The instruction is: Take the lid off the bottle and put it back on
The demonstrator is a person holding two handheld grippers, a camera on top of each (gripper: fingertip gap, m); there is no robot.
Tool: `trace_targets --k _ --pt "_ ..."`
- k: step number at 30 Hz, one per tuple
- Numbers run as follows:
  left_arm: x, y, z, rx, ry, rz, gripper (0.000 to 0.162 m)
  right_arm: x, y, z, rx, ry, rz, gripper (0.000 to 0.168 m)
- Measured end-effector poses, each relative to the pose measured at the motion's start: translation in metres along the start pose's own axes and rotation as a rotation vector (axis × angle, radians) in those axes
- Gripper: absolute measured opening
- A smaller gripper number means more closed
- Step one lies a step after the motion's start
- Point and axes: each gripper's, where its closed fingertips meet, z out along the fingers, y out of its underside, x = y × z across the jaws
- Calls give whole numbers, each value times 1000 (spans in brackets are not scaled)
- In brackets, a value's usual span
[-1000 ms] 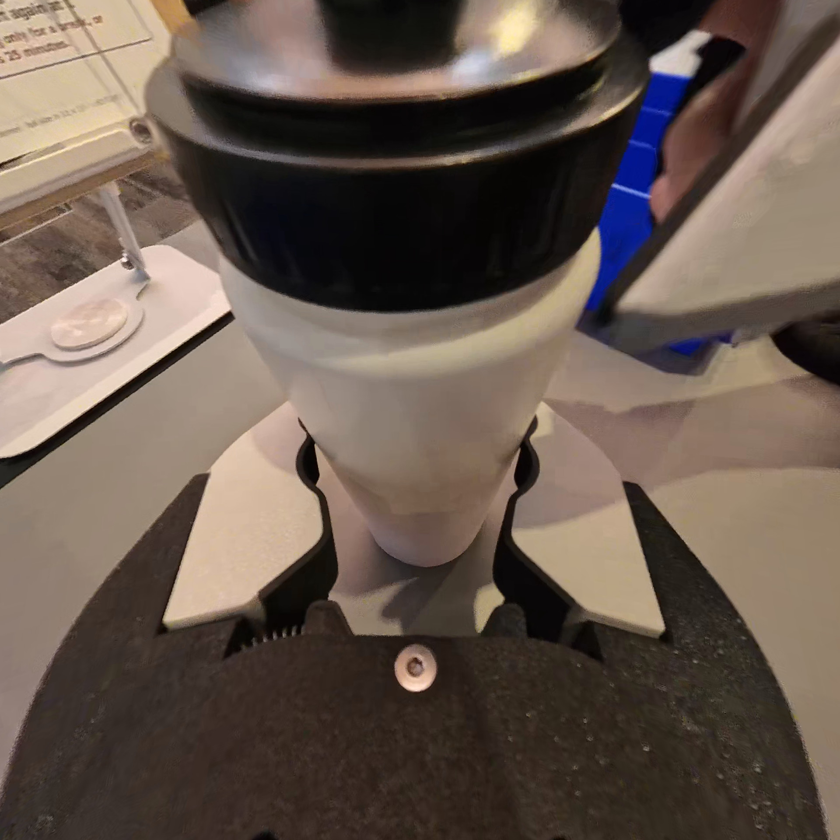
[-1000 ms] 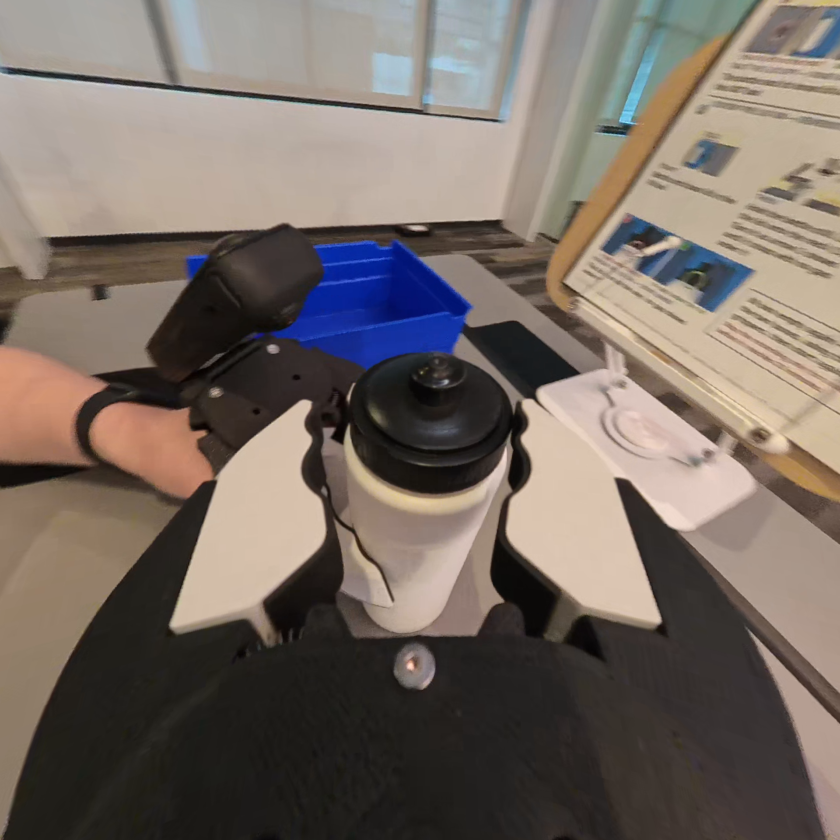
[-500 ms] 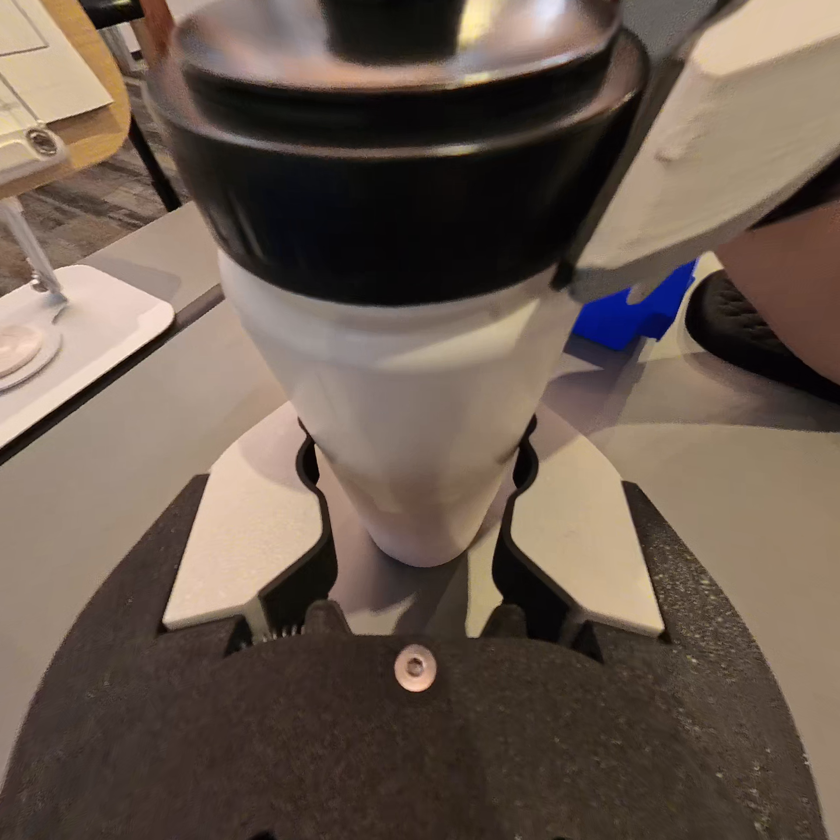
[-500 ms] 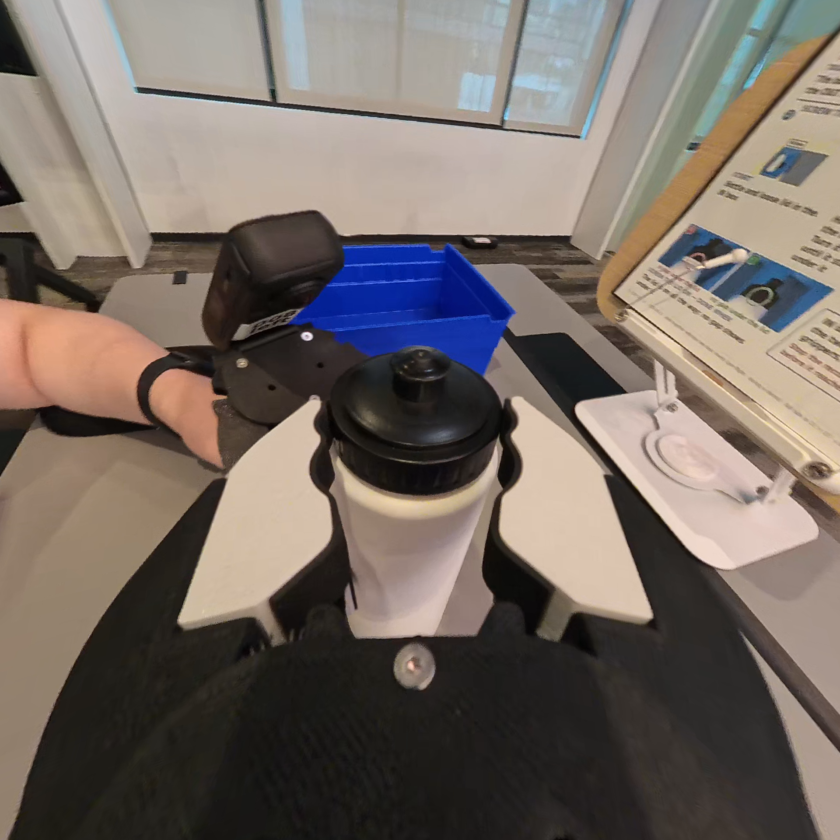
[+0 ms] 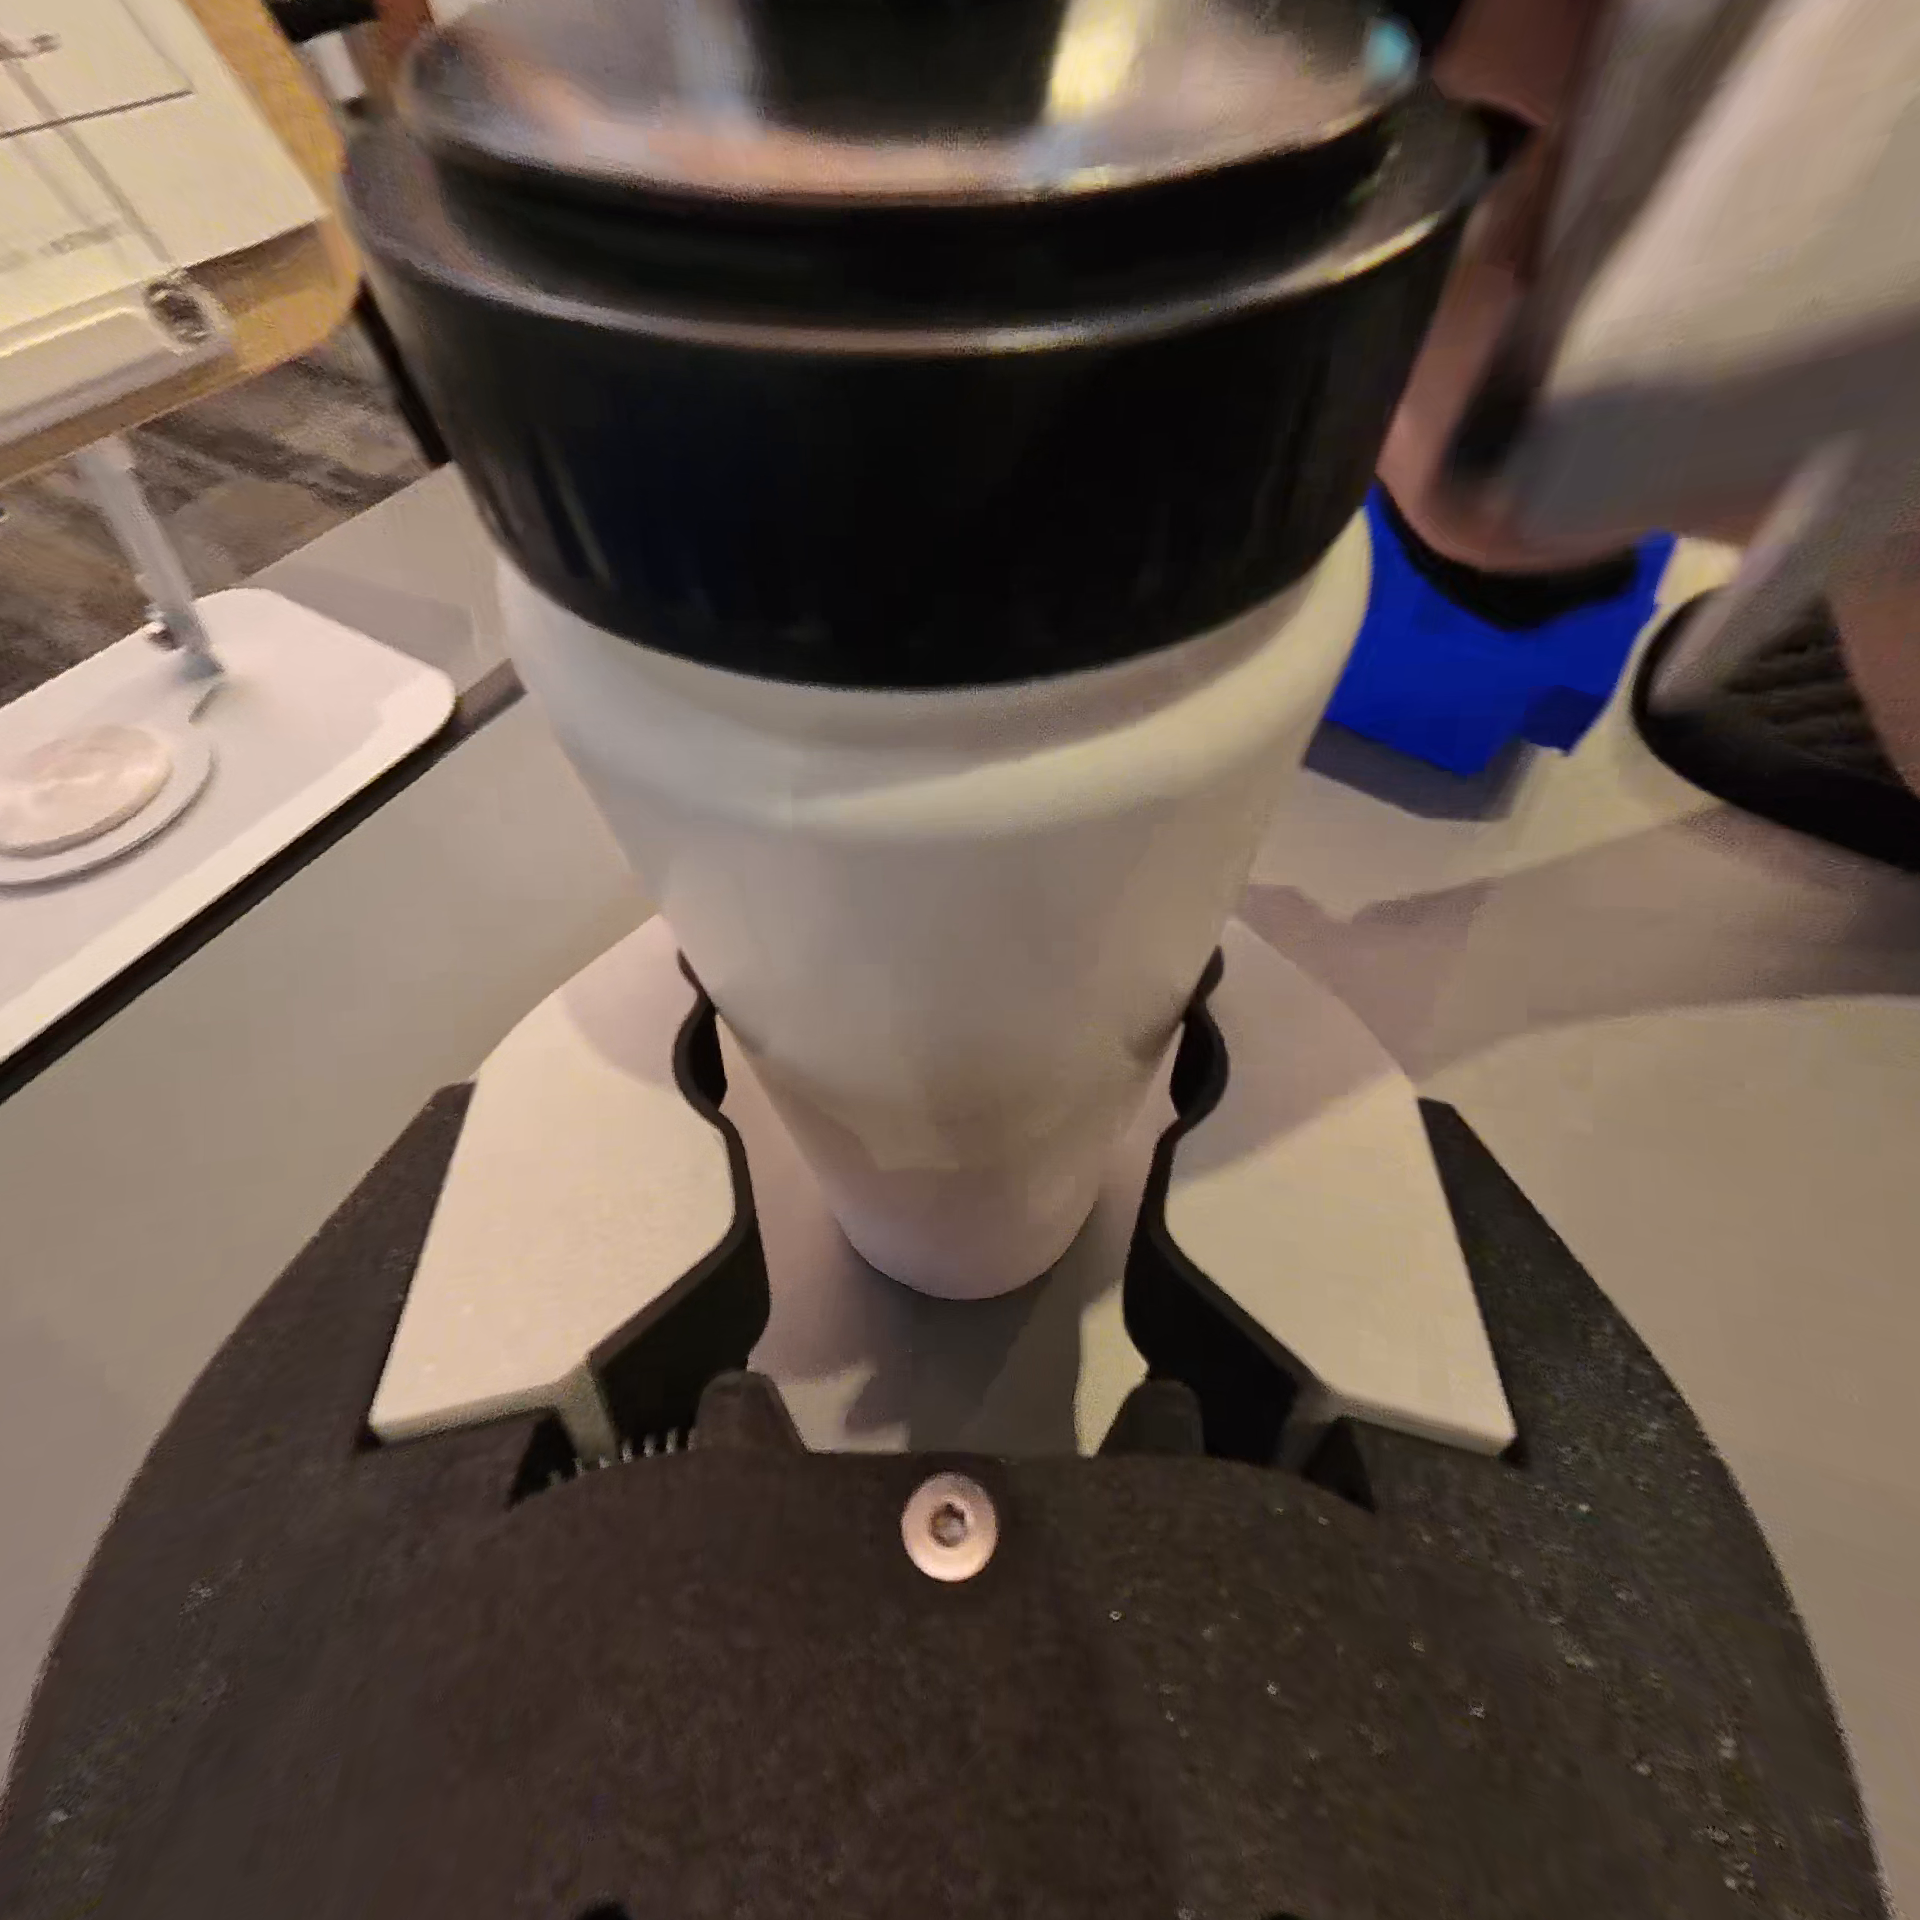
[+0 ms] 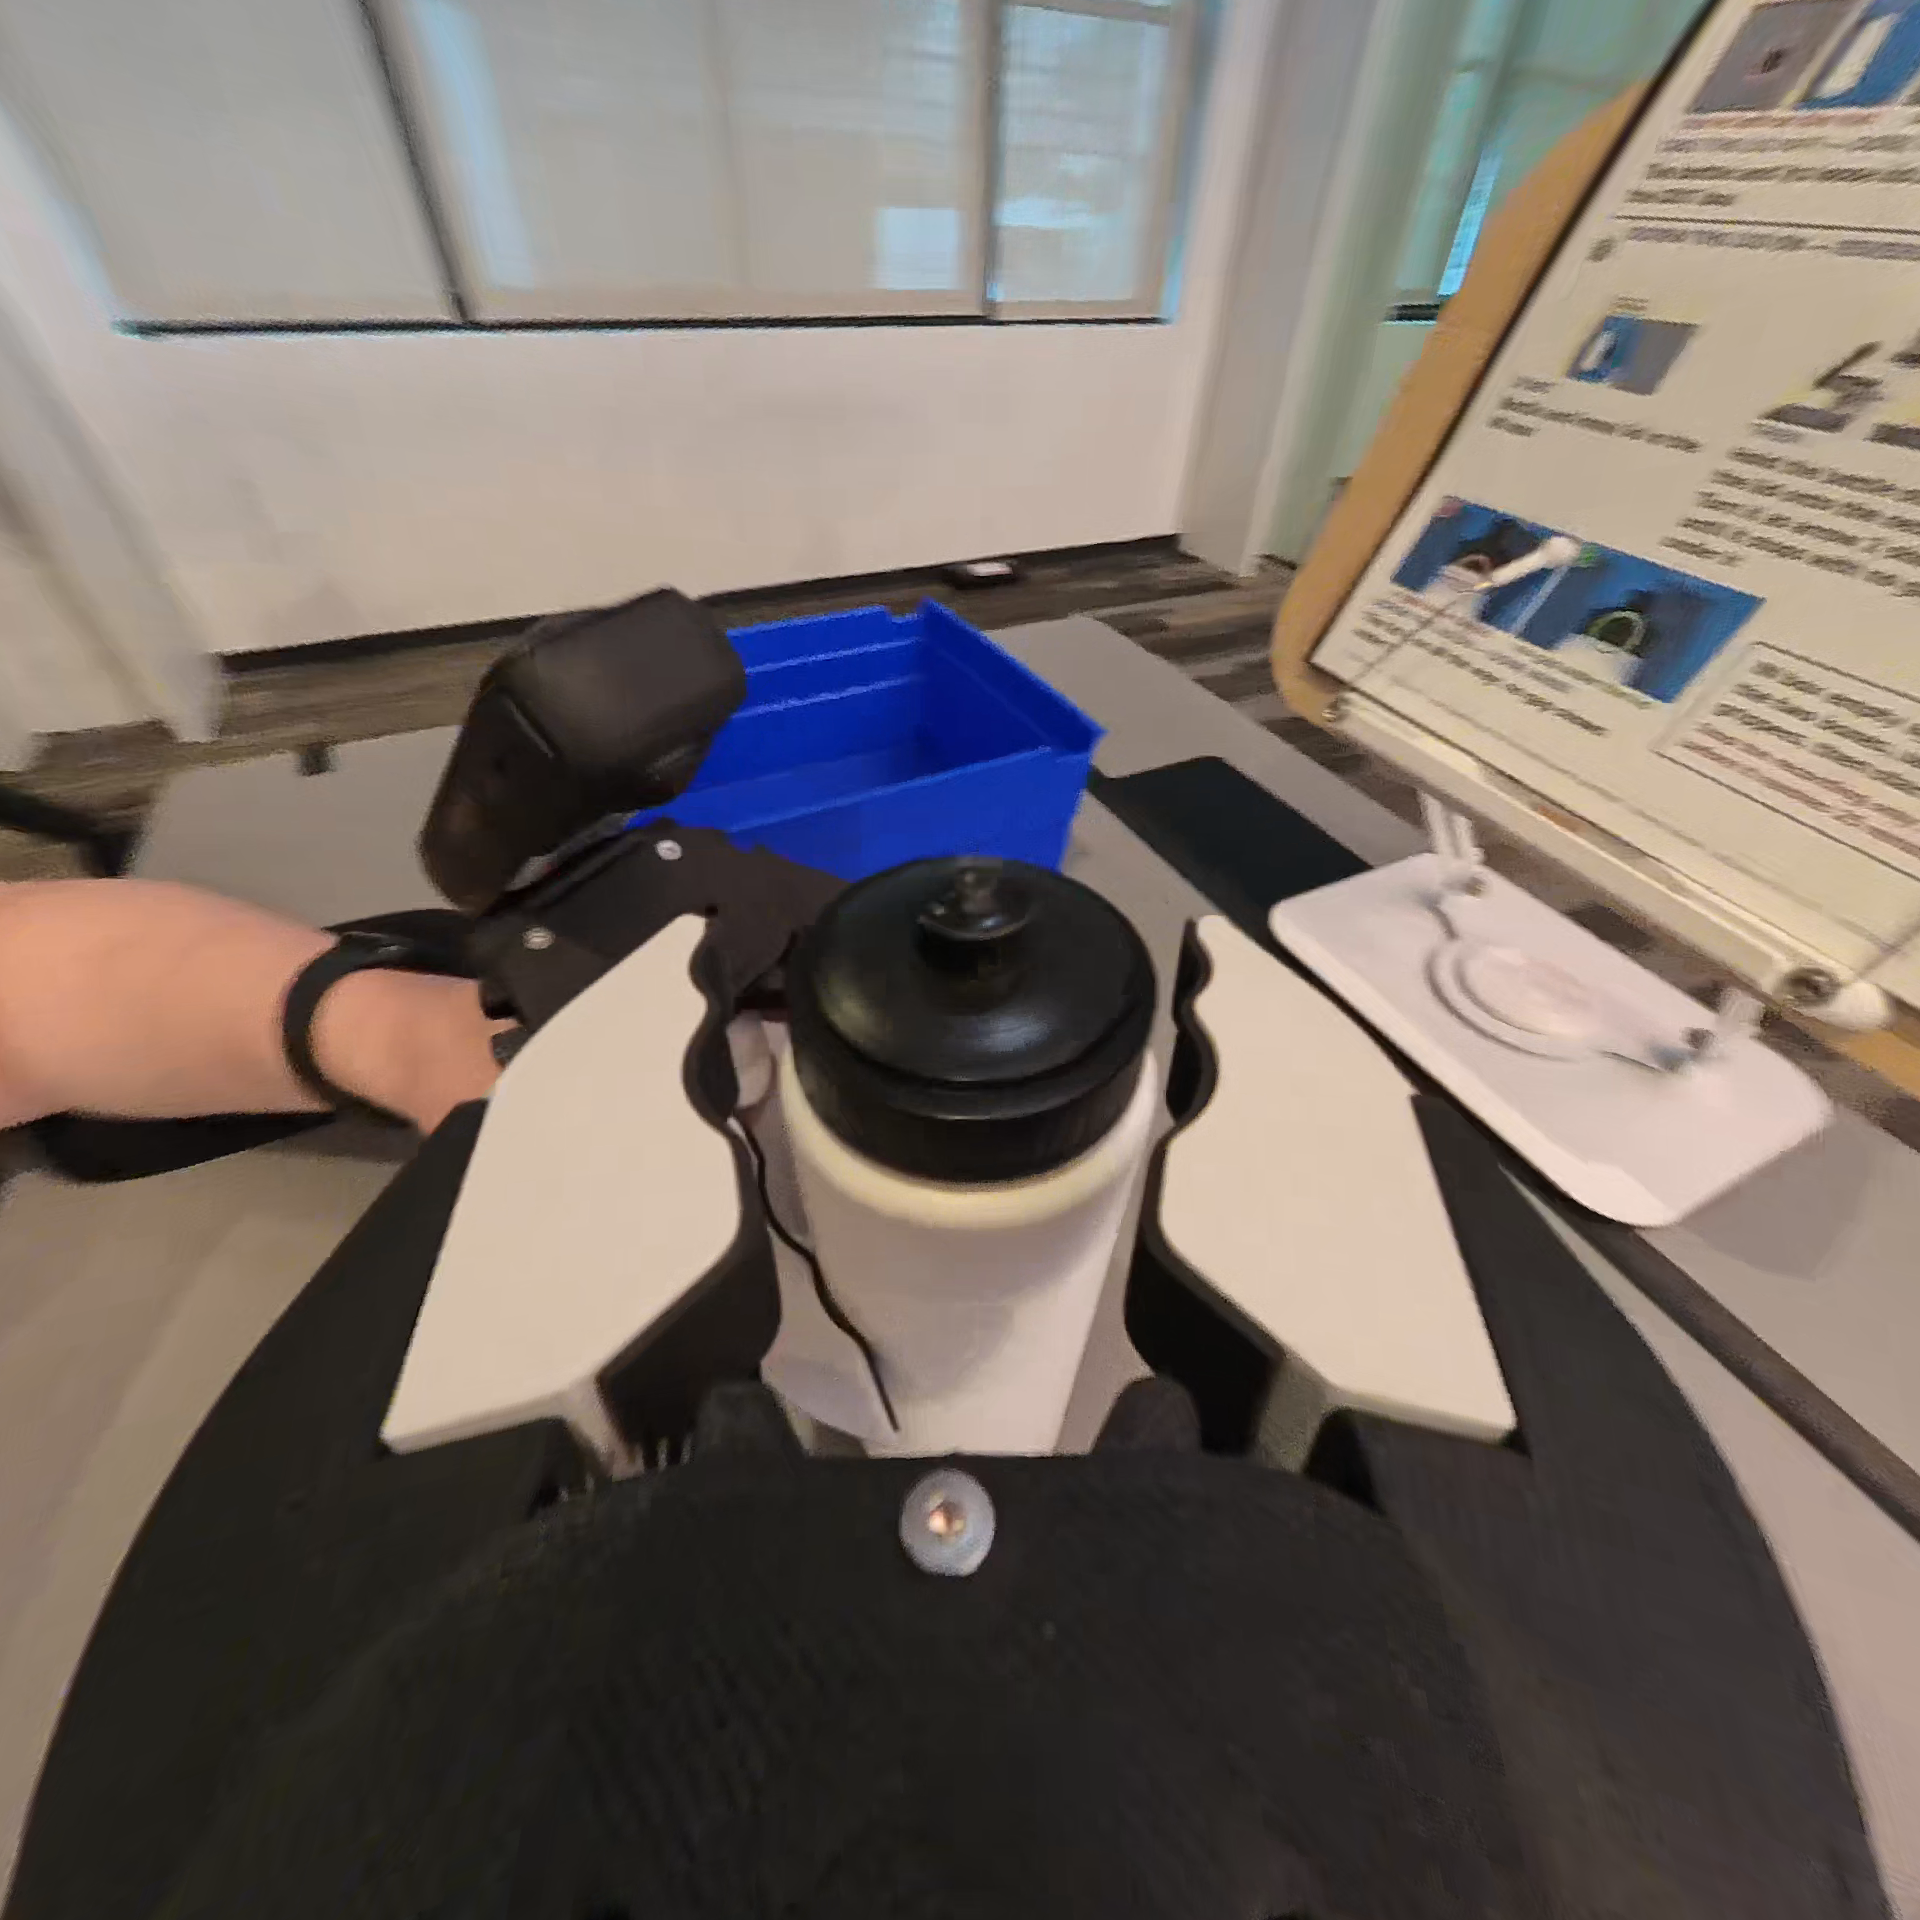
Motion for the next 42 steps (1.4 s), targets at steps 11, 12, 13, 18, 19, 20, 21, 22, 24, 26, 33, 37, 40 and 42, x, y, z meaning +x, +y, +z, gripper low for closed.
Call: trace_targets --k 11,12,13,18,19,20,21,22,24,26,33,37,40,42 --pt "21 -2 3 23 112 43 86 -12 17 -15 -47 -298 -36 80" --pt "22 -2 3 22 113 46 86 -11 18 -12 -44 -265 -76 74" --pt "21 -2 2 22 113 40 86 -11 17 -11 -36 -254 -90 73" --pt "16 -2 2 16 73 -3 86 -6 16 -4 -50 -155 -52 73" --pt "12 -1 1 7 49 -10 86 -4 16 -1 -57 -114 -49 73" --pt "7 0 1 -4 16 -10 86 -2 16 1 -63 -65 -45 73" --pt "1 1 0 -16 -23 -6 86 0 16 4 -64 -12 -36 73" --pt "-3 2 -1 -23 -52 -9 86 2 16 7 -56 42 -19 74" --pt "-6 3 -2 -29 -76 -37 86 5 15 10 -28 157 11 74" --pt "-8 3 -3 -40 -103 -43 85 6 14 10 -2 250 13 74" --pt "-9 4 -4 -44 -83 -46 86 0 12 9 -43 65 -50 80" --pt "-4 3 -3 -37 -47 -15 86 -3 -2 -9 19 -92 -64 83" --pt "2 2 -1 -29 -6 0 86 -6 5 -14 -9 -169 -107 83" --pt "8 1 1 -26 22 6 86 -7 12 -11 -34 -189 -122 83"
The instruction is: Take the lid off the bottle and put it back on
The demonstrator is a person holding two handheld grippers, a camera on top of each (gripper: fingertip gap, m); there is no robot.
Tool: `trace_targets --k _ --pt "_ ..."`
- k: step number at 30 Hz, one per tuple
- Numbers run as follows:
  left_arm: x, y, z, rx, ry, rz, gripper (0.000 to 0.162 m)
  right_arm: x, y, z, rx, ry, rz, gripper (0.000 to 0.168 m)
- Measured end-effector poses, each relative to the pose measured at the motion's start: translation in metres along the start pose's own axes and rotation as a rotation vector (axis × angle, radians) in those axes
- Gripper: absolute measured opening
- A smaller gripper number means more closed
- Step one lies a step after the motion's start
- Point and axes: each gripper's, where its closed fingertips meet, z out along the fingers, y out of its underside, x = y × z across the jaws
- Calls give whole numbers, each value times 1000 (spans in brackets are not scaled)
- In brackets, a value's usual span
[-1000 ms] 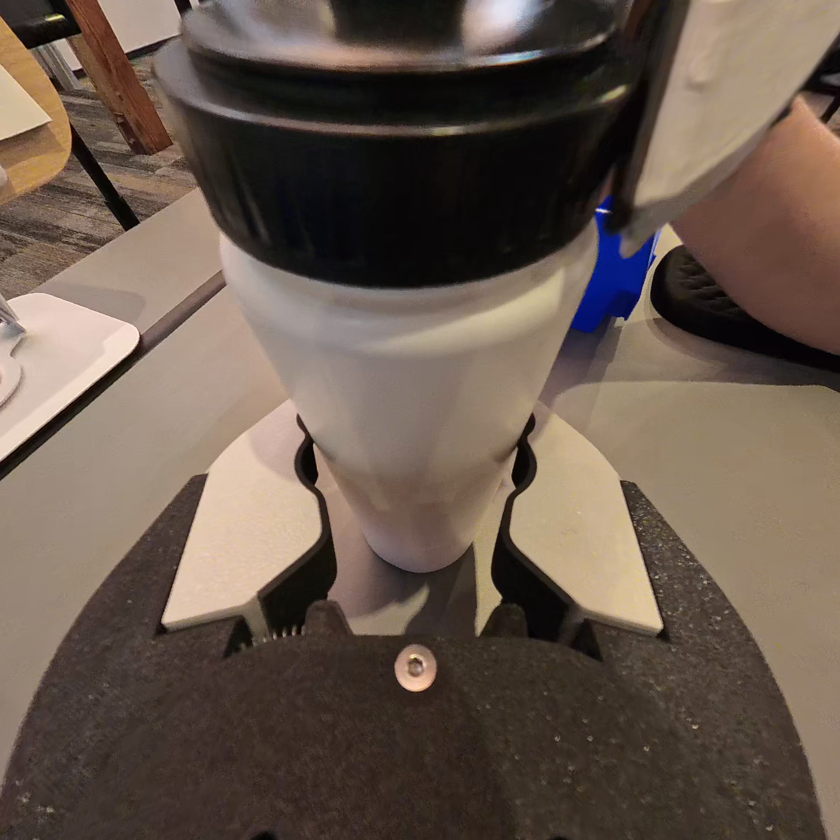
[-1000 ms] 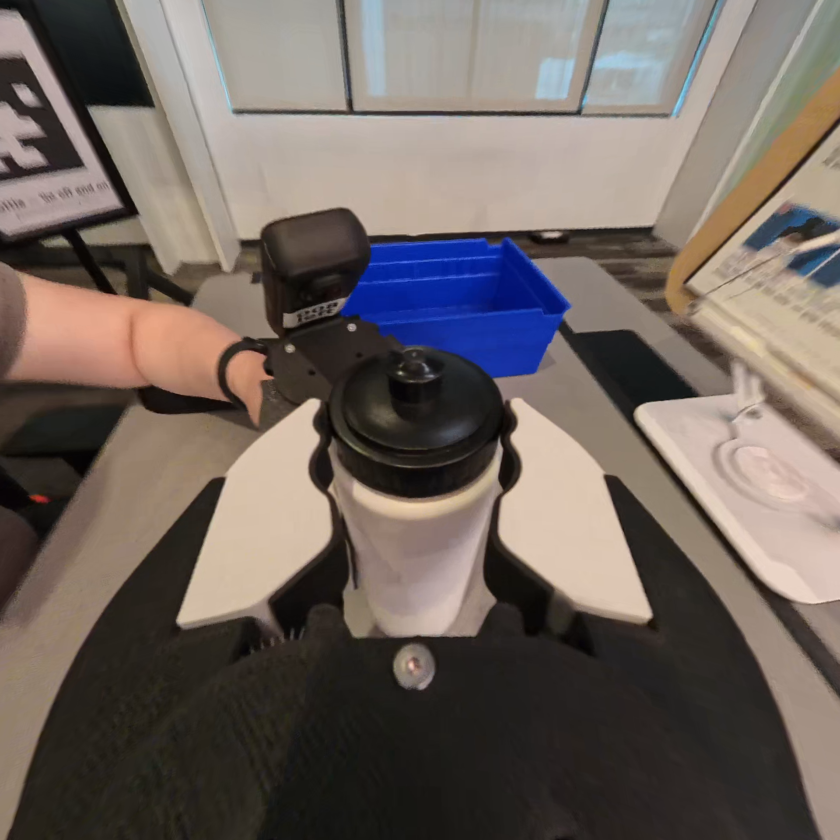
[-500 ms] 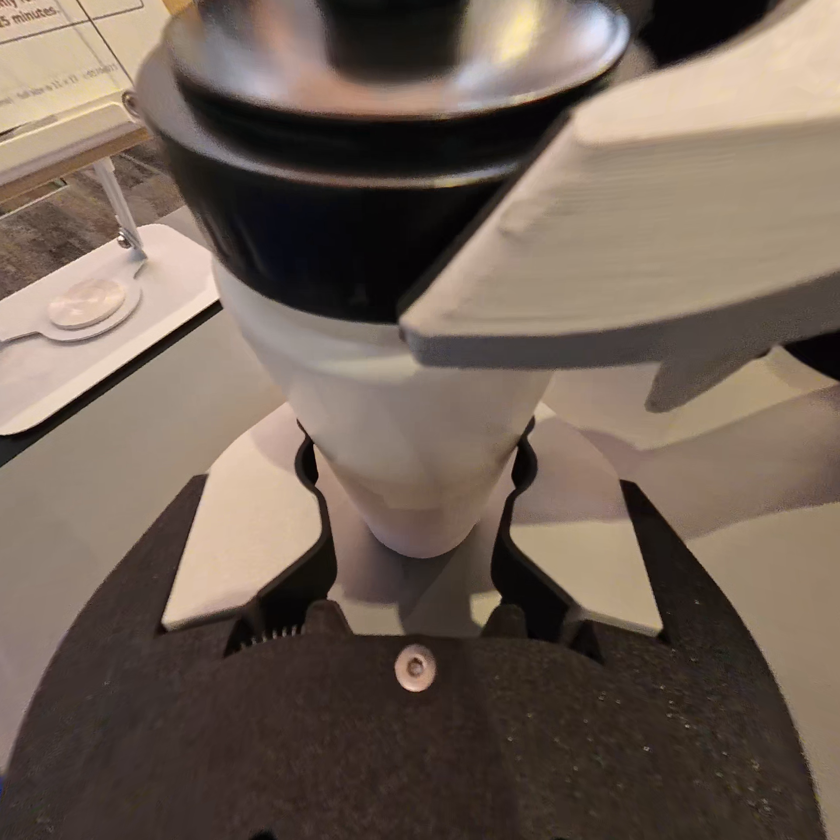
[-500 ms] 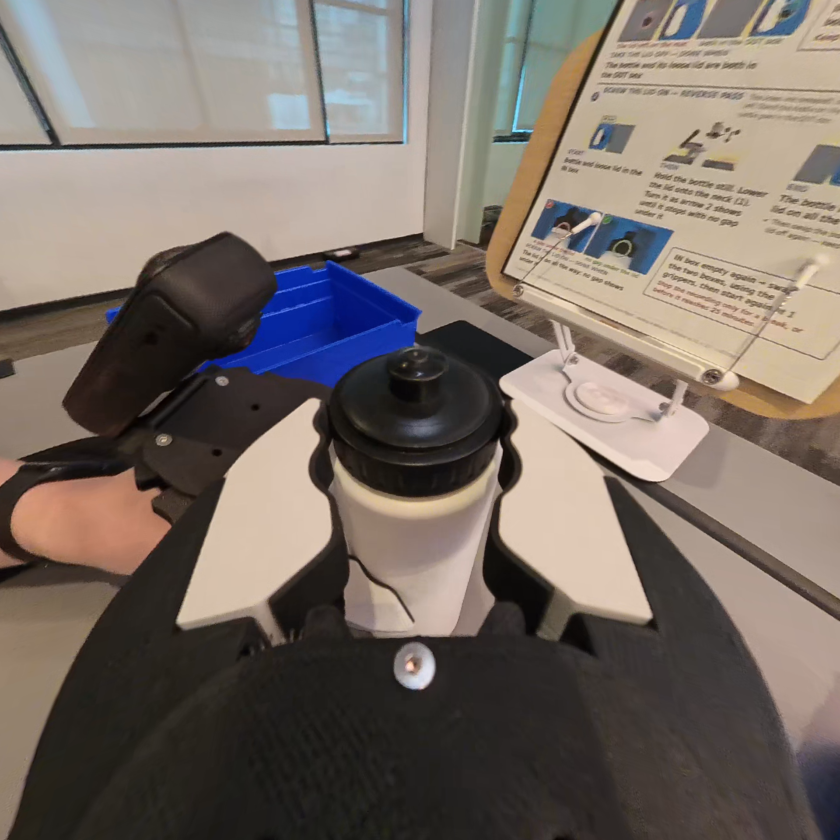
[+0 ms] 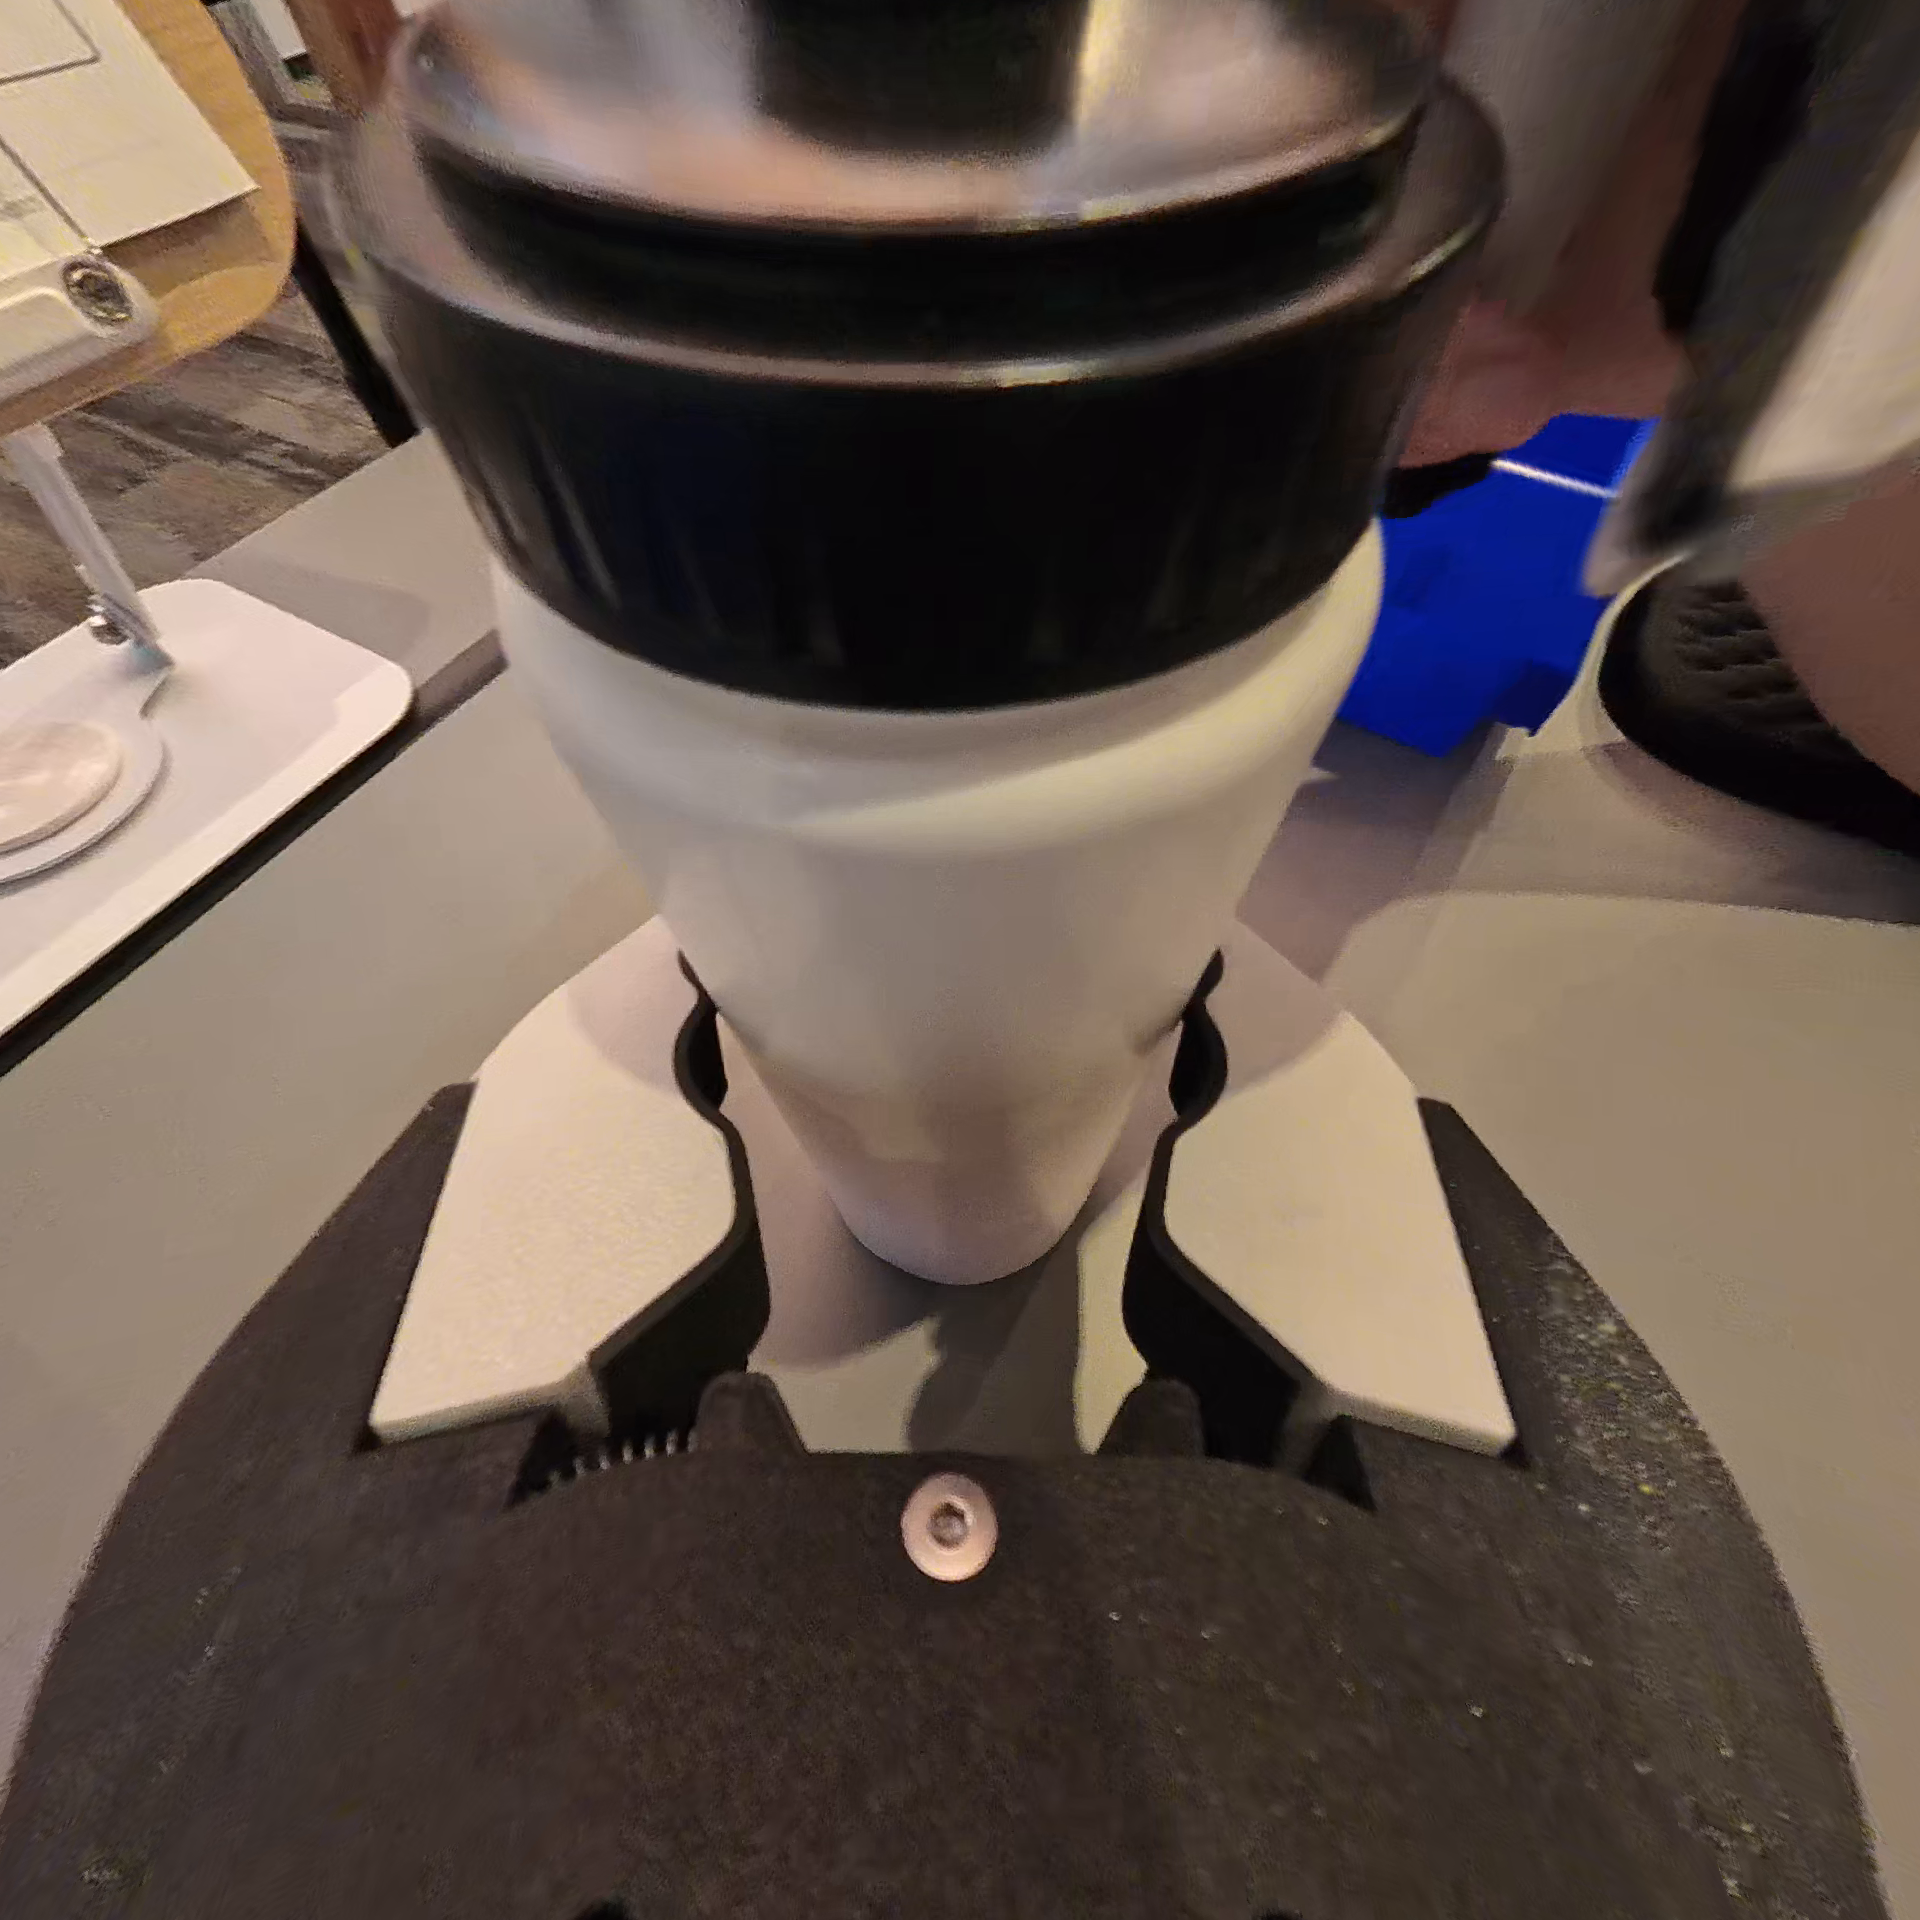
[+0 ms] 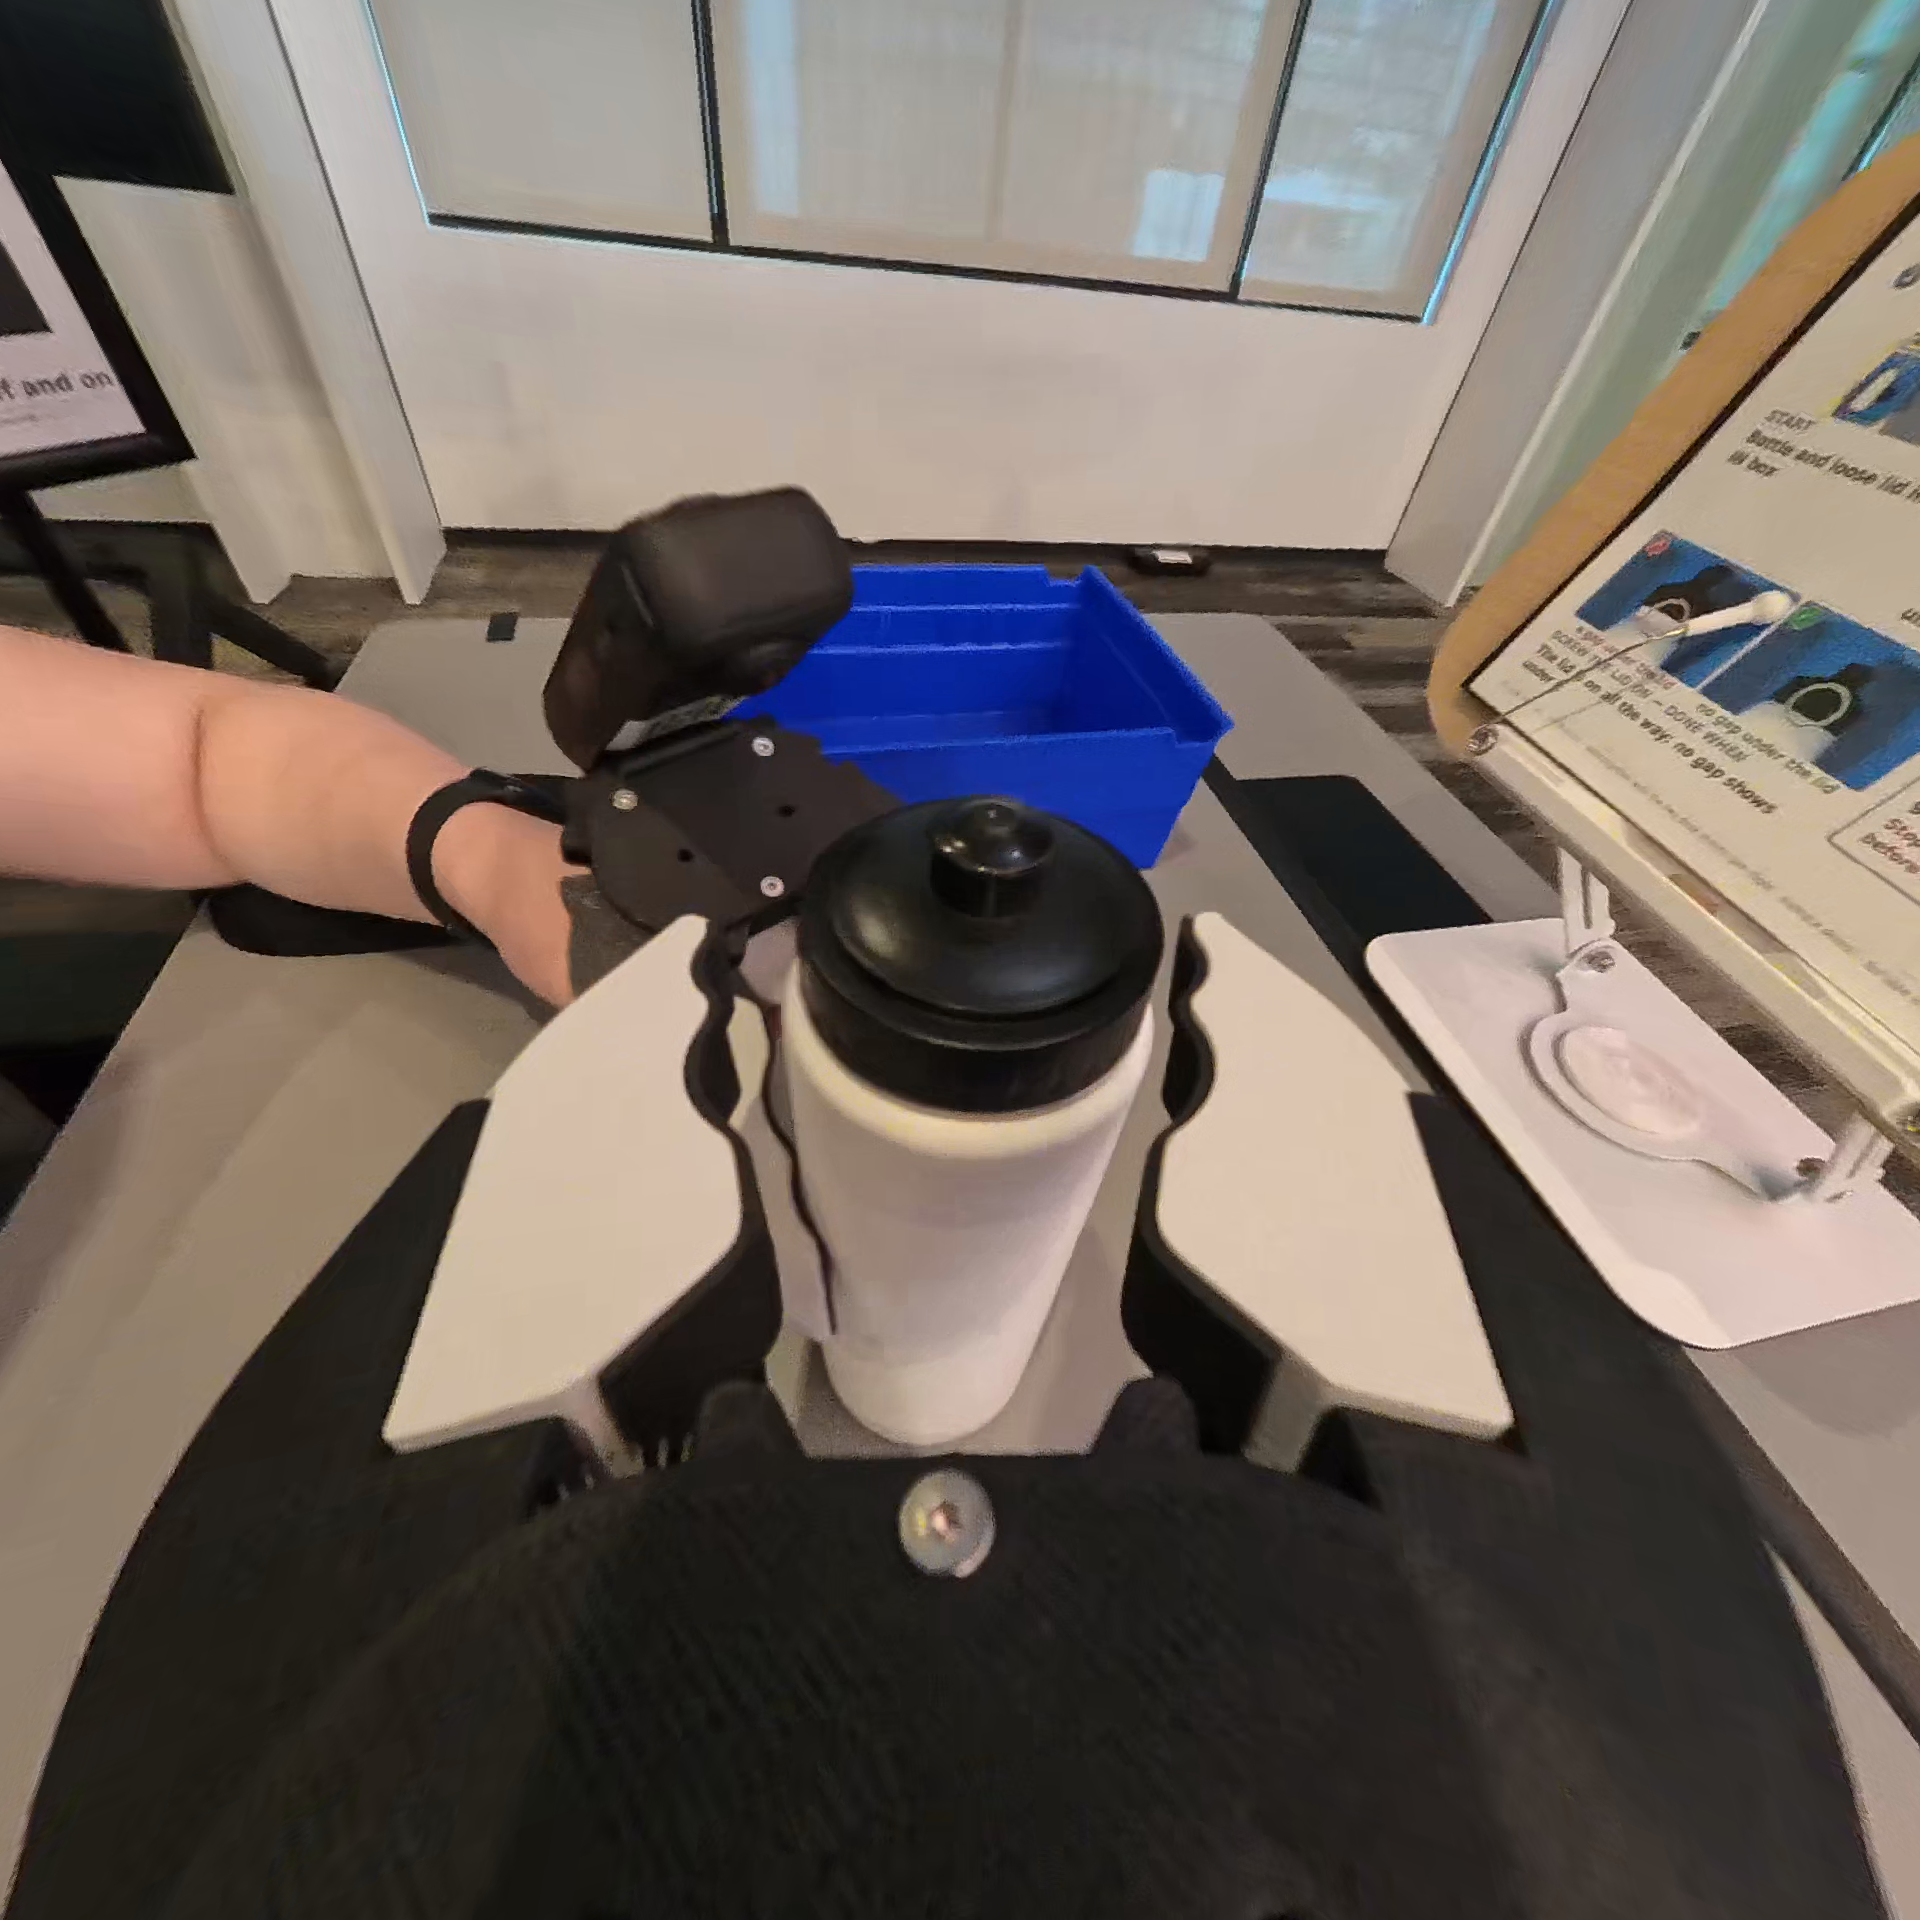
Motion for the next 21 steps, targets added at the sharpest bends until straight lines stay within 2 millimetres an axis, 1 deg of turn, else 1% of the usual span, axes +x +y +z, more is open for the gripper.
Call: trace_targets --k 2,5,7,9,11,13,15,18,21 --pt "7 -1 1 6 33 20 86 0 2 4 11 4 -17 74" --pt "7 0 0 -3 29 18 86 0 0 6 16 36 -36 74" --pt "3 0 0 -4 7 -9 86 5 0 9 12 87 8 74" --pt "-5 1 -1 -14 -41 -33 85 12 1 13 1 177 70 74" --pt "-11 1 -1 -21 -80 -66 85 18 1 16 -6 321 118 74" --pt "-13 2 -1 -30 -119 -72 85 20 1 15 -27 465 123 74" --pt "-16 3 -1 -51 -171 -56 85 20 1 15 -4 548 105 74" --pt "-18 2 0 -42 -165 -64 85 23 0 15 35 558 110 74" --pt "-17 2 0 -33 -138 -58 85 22 -1 16 34 480 110 74"
